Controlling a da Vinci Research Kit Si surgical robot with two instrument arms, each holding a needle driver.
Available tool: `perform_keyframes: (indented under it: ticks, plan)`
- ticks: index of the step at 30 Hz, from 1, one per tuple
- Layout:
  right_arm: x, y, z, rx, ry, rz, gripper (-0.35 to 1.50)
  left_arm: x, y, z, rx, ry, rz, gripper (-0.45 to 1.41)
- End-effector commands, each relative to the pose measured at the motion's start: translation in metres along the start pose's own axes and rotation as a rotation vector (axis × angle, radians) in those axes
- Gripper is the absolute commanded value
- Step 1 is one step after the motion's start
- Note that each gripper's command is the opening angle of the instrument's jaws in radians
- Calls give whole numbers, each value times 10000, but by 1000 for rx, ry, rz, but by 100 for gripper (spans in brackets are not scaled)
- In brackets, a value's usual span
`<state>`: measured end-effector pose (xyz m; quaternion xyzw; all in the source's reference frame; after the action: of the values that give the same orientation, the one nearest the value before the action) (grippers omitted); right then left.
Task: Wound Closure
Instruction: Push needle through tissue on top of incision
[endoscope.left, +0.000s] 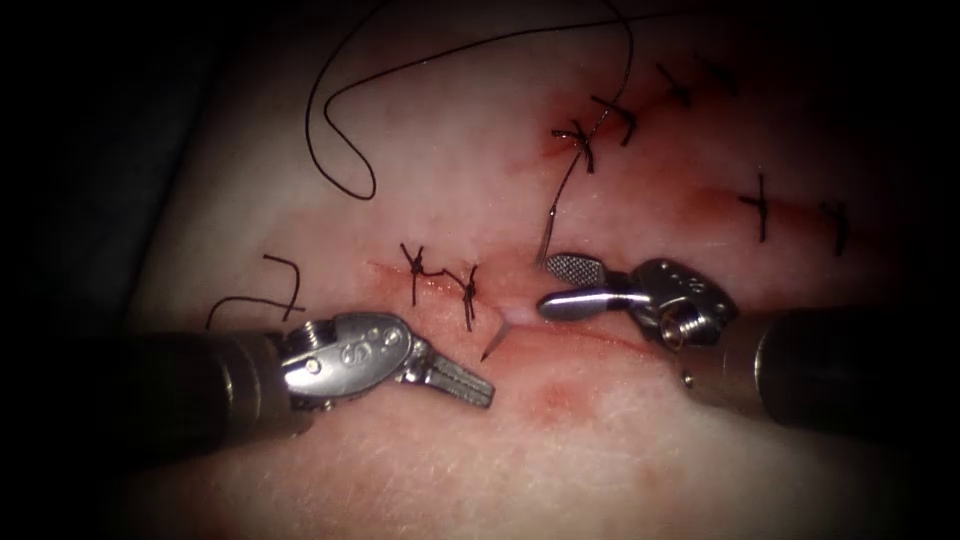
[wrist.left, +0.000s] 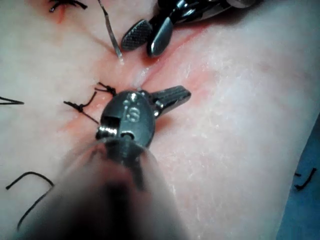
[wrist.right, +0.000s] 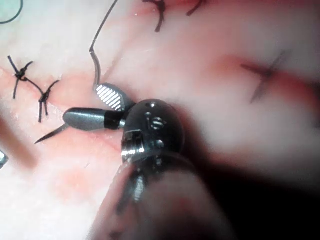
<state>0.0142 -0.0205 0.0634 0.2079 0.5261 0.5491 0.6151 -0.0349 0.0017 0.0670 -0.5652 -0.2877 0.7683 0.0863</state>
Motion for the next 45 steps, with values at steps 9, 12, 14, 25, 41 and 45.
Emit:
perform_keyframes:
  ticks: [9,12,14,25,41,45]
  plan:
    - [9,-3,-3,-185,40,0,89,-32,1,16,114,-70,65,-6]
    - [25,-7,-2,-227,106,-7,96,-41,9,21,152,-94,79,20]
    - [36,-13,1,-261,125,-23,94,-49,20,25,161,-124,80,41]
    - [43,-14,34,-324,133,-67,84,-61,40,34,195,-165,80,64]
    - [15,-18,53,-296,34,120,-35,-80,43,9,292,-240,57,54]
    - [-3,-26,56,-240,-3,249,-35,-89,34,7,311,-256,57,54]
